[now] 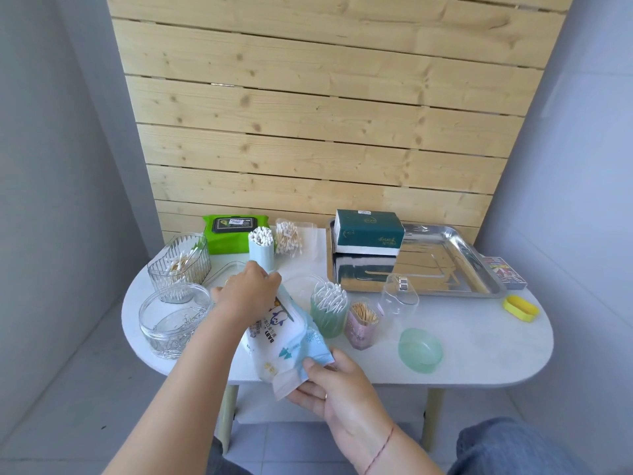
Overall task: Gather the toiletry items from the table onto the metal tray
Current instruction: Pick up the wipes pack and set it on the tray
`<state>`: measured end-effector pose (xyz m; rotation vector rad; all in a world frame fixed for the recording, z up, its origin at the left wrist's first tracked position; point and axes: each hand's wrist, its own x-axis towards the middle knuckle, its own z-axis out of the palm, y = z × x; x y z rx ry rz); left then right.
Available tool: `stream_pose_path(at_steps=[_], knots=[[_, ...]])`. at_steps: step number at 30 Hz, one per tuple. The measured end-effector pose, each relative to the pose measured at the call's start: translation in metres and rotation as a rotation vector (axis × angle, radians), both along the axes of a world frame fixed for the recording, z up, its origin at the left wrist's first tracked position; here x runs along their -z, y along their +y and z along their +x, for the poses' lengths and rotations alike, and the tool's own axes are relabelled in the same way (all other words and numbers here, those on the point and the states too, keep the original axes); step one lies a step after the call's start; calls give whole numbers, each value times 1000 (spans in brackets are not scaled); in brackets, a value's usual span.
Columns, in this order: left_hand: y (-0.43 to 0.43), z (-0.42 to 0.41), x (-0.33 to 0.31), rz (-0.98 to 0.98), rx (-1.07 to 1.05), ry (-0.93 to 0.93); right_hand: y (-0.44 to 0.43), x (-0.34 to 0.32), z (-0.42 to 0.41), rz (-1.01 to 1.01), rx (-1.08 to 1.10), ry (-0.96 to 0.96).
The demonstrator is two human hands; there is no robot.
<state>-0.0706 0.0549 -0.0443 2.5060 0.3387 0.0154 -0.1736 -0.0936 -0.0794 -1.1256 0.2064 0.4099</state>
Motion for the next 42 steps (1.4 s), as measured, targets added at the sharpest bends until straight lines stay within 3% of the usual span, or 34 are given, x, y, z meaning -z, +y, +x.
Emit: stream_pose_path(at_steps=[4,7,10,15,19,22,30,35,39,42], knots=[[2,-20,-39,-120,-26,-195,-13,-33,-2,-8,20,-101],[-6,-21,-79,-319,2,-252,-38,-78,20,-40,67,-195],[-27,-4,-116,-470,83,-225,-71,-125,64,-61,160,-238],[-69,43,-144,-787,138,-45,-119,-163,147,-181,265,-150],[-89,77,-125,-980,68,187,-144,-137,194,-319,234,-23],[-99,97,-101,-1004,56,363,-161,-98,217,-341,192,116],[-119,124,-47,-952,-9,506,-173,-12,247,-485,126,223],[-115,137,-27,-950,-39,517,-165,-1,266,-739,136,144],[-116,141,-26,-1013,-13,482,-160,-5,272,-1261,46,4],[-120,143,-28,-1043,11,422,-156,-8,269,-1473,-26,-138]])
